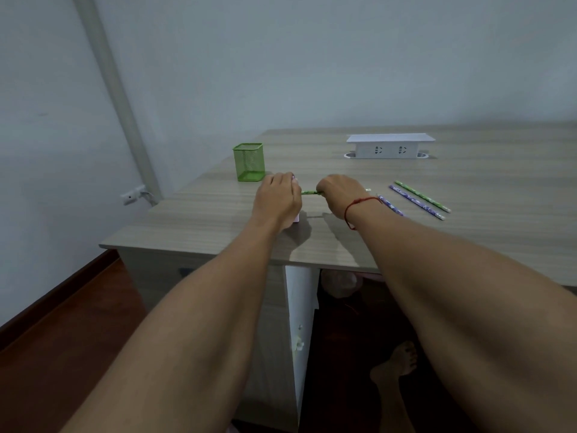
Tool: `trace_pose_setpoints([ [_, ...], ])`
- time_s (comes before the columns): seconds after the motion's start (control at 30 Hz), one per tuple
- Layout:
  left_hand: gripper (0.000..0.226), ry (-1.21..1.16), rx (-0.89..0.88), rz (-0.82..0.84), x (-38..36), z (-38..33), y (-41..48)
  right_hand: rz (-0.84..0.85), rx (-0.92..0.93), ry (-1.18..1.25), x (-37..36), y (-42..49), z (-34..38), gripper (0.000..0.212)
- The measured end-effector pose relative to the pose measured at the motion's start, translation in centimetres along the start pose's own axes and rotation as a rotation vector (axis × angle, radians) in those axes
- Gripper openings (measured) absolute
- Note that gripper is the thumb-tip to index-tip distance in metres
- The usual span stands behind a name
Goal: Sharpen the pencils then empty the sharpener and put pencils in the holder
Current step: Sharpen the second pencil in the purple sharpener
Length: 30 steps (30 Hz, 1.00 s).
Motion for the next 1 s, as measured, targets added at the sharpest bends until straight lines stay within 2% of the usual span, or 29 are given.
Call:
trace_pose_setpoints([
  [0.03, 0.055, 0.017, 0.01, -0.004, 0.2, 0.0, 0.0, 0.007, 0.007, 0.003, -0.2, 0.2, 0.2, 0.027],
  [0.13, 0.076, 0.066, -0.026, -0.044, 0.4, 0.1, -0.2, 0.006, 0.028, 0.003, -0.4, 0.3, 0.7, 0.025],
  [0.2, 0.078, 0.05, -0.015, -0.042, 0.6, 0.7, -0.2, 0.004, 0.04, -0.002, -0.5, 0.3, 1.2, 0.025],
  [0.37, 0.049, -0.227, 0.004, 0.061, 0.4, 0.2, 0.3, 0.003, 0.002, -0.085, -0.2, -0.6, 0.1, 0.032],
  [0.43, 0.047, -0.345, 0.1, 0.06, 1.1, 1.9, 0.2, -0.021, 0.0, -0.118, 0.1, -0.9, 0.2, 0.035],
  [0.53, 0.041, -0.39, 0.277, -0.05, 2.6, 5.4, -1.2, -0.037, 0.01, -0.102, 0.4, -1.0, 1.2, 0.041],
  [0.63, 0.037, -0.352, 0.4, 0.09, 0.6, 8.1, -2.8, -0.022, 0.053, 0.032, 0.2, -0.7, 2.8, 0.054],
  [0.73, 0.028, -0.266, 0.34, 0.288, -1.8, 8.6, -3.5, 0.049, 0.145, 0.191, -0.1, 0.2, 5.3, 0.075],
  [0.83, 0.024, -0.194, 0.268, 0.293, -1.8, 8.4, -3.6, 0.128, 0.199, 0.169, -0.6, 0.5, 7.4, 0.087],
  [0.9, 0.023, -0.151, 0.208, 0.275, -1.7, 7.9, -3.8, 0.156, 0.212, 0.14, -1.1, 0.4, 8.1, 0.08],
  [1.0, 0.021, -0.119, 0.175, 0.262, -1.8, 8.0, -3.6, 0.131, 0.175, 0.097, -0.9, 0.8, 8.2, 0.058],
])
Point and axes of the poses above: each hand's wrist, its own y-axis towards the middle knuckle, its own x-axis out of the back of the hand, z = x × y, the point moved 9 cm from there along y, towards the middle knuckle, and after that the axes turned 7 degrees about y, right-handed, at the moved point
